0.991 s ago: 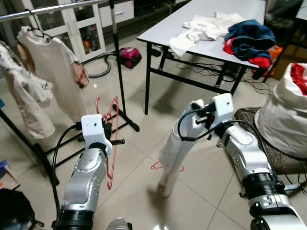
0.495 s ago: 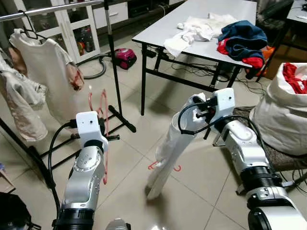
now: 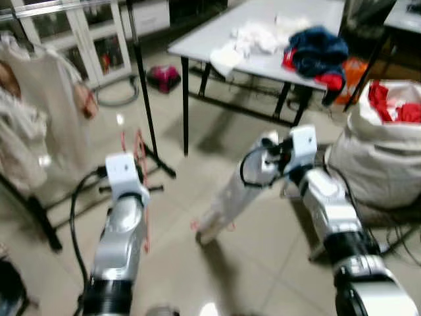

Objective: Hang hanger

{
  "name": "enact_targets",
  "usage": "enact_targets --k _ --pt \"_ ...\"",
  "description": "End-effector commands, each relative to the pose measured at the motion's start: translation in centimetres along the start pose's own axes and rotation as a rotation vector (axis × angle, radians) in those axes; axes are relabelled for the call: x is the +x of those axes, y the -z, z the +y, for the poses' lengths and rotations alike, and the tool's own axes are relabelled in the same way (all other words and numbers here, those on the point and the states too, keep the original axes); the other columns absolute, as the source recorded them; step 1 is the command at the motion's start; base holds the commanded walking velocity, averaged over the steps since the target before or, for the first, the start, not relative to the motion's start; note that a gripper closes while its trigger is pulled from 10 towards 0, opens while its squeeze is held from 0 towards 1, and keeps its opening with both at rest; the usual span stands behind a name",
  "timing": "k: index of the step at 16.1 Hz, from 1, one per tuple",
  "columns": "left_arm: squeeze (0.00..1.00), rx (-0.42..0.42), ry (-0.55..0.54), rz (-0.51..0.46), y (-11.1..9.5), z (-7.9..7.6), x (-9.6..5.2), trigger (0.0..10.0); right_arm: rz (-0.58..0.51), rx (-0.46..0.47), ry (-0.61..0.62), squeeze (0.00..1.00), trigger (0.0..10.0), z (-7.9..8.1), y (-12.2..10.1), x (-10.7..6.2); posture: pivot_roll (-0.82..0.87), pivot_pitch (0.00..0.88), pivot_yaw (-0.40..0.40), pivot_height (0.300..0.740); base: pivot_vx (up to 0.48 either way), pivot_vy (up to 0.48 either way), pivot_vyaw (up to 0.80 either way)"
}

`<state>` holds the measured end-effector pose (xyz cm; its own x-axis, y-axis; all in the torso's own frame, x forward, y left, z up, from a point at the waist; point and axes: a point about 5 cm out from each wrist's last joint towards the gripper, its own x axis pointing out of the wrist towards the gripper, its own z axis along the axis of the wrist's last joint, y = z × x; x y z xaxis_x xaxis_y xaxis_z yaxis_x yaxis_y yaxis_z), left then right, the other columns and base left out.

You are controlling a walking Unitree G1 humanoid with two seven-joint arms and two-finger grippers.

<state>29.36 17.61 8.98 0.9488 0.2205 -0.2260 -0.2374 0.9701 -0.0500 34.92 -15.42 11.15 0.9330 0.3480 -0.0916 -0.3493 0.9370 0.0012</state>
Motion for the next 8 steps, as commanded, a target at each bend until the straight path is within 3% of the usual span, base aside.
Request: enact_targets --k 1,6,8 --pt "0.00 0.015 -0.020 -0.010 -0.3 0.5 0.1 10.0 -0.050 -0.008 0.007 0.00 10.0 -0.1 -1.1 0.3 0.07 0.000 -0.003 0.740 0.000 0.000 0.00" --pt "0.00 0.013 -0.044 0.021 0.4 1.2 -0.1 10.0 -0.054 -0.001 0.005 0.00 10.0 -0.2 -0.6 -0.2 0.07 0.000 0.013 0.740 0.000 0.000 0.00" --pt "0.00 -0.002 -0.081 0.041 0.7 1.8 -0.2 10.0 -0.047 0.009 0.008 0.04 10.0 -0.2 -0.2 -0.4 0.07 0.000 0.012 0.740 0.000 0.000 0.00"
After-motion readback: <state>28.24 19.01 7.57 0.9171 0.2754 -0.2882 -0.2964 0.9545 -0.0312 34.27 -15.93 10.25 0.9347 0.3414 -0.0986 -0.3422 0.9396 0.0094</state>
